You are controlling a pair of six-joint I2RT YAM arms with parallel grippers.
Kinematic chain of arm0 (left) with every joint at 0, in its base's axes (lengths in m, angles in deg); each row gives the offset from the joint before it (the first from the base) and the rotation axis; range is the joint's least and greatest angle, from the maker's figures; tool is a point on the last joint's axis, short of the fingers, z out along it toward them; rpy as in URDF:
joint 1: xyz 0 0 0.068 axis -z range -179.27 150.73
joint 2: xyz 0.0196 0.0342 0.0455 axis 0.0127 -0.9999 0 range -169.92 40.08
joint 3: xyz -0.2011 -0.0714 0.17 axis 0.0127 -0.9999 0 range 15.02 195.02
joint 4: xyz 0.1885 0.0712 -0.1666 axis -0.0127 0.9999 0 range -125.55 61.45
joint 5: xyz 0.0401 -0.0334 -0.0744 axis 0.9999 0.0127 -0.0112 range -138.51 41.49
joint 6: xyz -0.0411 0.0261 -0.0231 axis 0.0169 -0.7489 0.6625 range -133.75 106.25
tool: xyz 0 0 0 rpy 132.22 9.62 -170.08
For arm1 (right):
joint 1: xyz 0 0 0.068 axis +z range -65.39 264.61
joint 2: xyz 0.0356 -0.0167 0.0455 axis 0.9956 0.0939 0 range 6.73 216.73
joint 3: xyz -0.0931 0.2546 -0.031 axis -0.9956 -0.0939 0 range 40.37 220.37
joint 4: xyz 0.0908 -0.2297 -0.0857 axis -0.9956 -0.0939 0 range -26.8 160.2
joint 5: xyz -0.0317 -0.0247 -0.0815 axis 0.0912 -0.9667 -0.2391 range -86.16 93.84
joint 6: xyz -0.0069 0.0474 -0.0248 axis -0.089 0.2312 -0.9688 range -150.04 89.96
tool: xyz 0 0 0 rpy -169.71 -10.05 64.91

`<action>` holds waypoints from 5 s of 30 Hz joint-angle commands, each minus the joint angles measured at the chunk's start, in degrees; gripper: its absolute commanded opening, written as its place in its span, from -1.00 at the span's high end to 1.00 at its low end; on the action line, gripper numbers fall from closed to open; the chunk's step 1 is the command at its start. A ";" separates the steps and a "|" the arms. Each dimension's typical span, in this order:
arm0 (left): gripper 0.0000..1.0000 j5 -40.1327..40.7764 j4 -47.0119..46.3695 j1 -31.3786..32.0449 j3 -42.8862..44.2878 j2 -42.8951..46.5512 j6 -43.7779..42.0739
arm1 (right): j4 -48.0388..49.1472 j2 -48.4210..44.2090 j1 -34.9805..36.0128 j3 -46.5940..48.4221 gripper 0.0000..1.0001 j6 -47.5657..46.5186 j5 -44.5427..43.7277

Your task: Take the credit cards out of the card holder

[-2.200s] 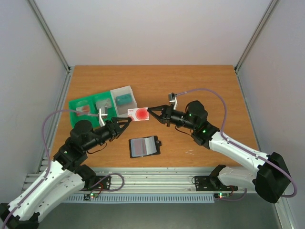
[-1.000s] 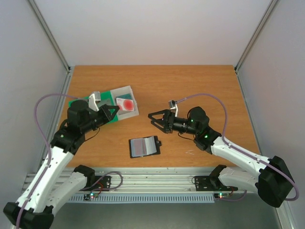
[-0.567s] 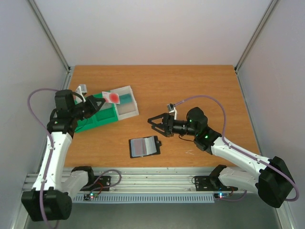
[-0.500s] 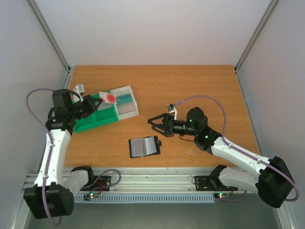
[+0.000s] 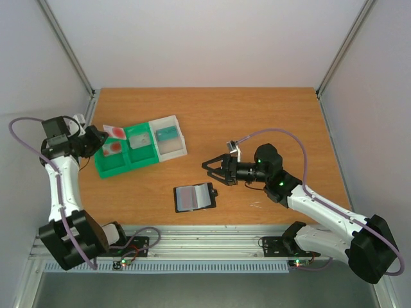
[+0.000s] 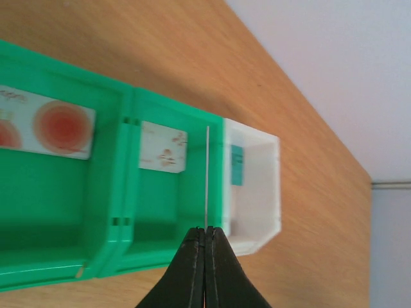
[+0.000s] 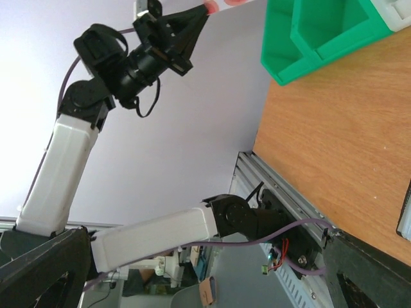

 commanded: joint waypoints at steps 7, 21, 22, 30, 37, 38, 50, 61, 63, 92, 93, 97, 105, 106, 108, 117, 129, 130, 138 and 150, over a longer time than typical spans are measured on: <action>0.99 11.60 5.27 -3.11 7.62 -9.89 -9.07 | -2.58 -1.09 -1.39 1.47 -0.97 -2.47 2.39; 0.99 13.67 2.46 -2.98 10.34 -21.42 -9.29 | -0.74 -0.87 -3.90 1.07 -0.97 -1.47 4.24; 0.99 13.54 2.16 -2.71 10.27 -22.37 -8.80 | -0.56 -0.68 -4.01 1.07 -0.97 -1.34 4.30; 0.99 14.85 1.10 0.73 11.89 -27.09 -8.61 | -0.77 -1.58 -4.97 1.03 -0.97 -1.04 4.76; 0.99 16.40 0.91 1.70 12.62 -28.31 -8.72 | -2.48 -2.96 -5.50 1.18 -0.97 -1.79 4.35; 0.99 16.52 0.82 1.76 12.70 -28.45 -8.77 | -2.59 -3.04 -5.61 1.08 -0.97 -1.78 4.35; 0.96 18.61 2.27 1.99 14.55 -31.46 -9.10 | -2.87 -3.26 -5.70 0.96 -0.97 -1.82 3.95; 0.79 20.21 3.03 2.37 14.90 -33.85 -8.00 | -2.21 -3.48 -5.77 0.49 -0.97 -0.57 4.12; 0.73 21.06 3.47 2.60 15.06 -33.65 -8.04 | -2.37 -3.73 -5.77 0.50 -0.97 -0.52 4.17; -0.99 16.88 17.93 3.90 15.20 -20.01 -5.73 | -44.41 -6.08 -5.80 15.00 -0.97 -20.61 -7.95; -0.99 15.17 17.60 4.22 14.21 -19.26 -5.43 | -46.32 -5.71 -5.81 15.68 -0.97 -21.26 -9.17; -0.83 11.39 18.25 5.05 10.31 -16.81 -5.49 | -50.27 -4.72 -5.76 16.66 -0.97 -22.55 -11.33; -0.65 5.45 16.39 9.55 3.45 -10.07 -2.73 | -47.64 -0.78 -5.57 14.18 -0.77 -22.00 -9.56; -0.65 5.10 16.63 10.53 2.74 -9.30 -2.62 | -47.01 -0.13 -5.34 13.75 -0.74 -21.72 -9.54; -0.62 4.92 17.00 12.87 1.25 -7.79 -2.34 | -45.65 1.19 -4.54 12.99 -0.68 -21.29 -9.65; -0.50 5.07 15.67 27.72 -5.81 -2.18 1.02 | -42.51 10.39 4.48 15.41 -0.22 -21.00 -14.46; -0.39 3.67 8.20 39.74 -13.81 2.22 7.16 | -34.10 22.40 11.86 16.76 0.23 -19.13 -19.49; -0.39 3.30 7.28 40.09 -14.64 2.70 8.28 | -33.47 23.38 12.34 16.83 0.24 -19.12 -19.85; -0.34 1.54 -0.31 40.54 -21.70 5.48 13.24 | -29.49 31.97 14.16 17.55 0.30 -18.78 -20.10; -0.30 -0.38 -7.82 40.54 -27.03 6.39 17.37 | -26.79 40.19 14.28 17.51 0.40 -19.64 -20.81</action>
